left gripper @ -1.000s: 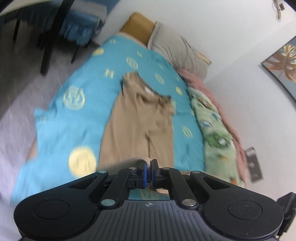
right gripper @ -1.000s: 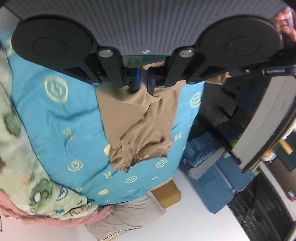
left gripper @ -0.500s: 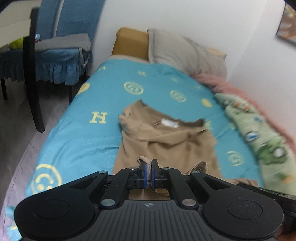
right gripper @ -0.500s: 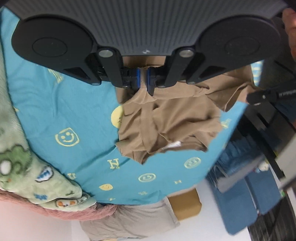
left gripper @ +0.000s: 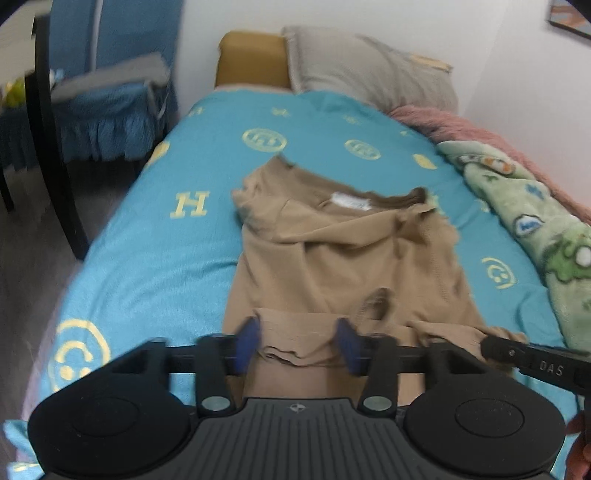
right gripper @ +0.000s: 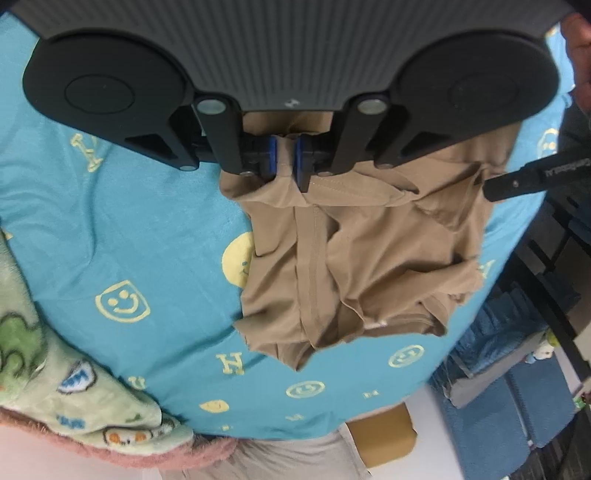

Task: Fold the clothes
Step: 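Fold the hem up toward the collar with both grippers and open them, then withdraw both open grippers from the folded shirt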

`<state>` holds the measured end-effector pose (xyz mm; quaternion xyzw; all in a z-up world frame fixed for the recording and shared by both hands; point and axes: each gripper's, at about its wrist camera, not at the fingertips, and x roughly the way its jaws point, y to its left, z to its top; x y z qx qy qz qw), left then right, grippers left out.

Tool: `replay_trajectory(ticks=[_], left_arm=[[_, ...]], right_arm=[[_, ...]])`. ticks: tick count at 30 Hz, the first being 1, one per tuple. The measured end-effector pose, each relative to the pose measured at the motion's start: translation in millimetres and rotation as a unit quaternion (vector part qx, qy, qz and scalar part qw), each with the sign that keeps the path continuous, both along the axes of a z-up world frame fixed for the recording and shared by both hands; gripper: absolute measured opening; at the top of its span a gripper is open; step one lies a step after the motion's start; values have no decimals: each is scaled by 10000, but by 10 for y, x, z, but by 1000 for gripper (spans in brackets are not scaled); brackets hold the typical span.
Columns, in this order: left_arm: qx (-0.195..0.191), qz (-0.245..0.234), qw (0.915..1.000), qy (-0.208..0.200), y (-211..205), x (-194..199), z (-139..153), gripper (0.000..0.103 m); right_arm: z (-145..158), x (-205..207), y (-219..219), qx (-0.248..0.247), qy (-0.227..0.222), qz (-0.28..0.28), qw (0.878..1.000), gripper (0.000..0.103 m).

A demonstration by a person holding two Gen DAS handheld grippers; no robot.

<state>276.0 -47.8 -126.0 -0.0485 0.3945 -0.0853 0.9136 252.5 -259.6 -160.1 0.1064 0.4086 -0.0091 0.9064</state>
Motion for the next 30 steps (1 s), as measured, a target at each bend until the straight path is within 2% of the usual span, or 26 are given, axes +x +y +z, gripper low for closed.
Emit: replay_trajectory(ticks=[1,2,3,7,10,14,20,30], left_arm=[[89,-41,9999,-72,-27,-87,97,72],[145,-82,9998,-128,-41,-183,200,76],[160,-137,9994,-274,-50,-289,305,84],[226,-249,9963,-796,-101,-685,696,101],[320,-257,9932,-1092,-132,-990,941,103],[317,-306,9907,-1285,-177,-1343,1153,103],[458,-339,9881,-1426,-284,-1708,1286,103],[608,-165,9883,-1388,-445,-1770,1285,103]], right_arm=[[69,-65,-3,-3,-68,-20,10000,55],[149,-150,-5,-10,-198,-45,9998,70],[232,-241,-6,-16,-344,-69,9994,91],[545,-591,8,-110,-695,-108,9975,91],[738,-853,3,-98,-940,-173,9954,92],[907,-1170,-7,109,-1229,-208,9921,91],[1038,-1517,11,182,-1604,-151,9868,91],[1183,-1759,48,-161,-2031,-15,9790,91]])
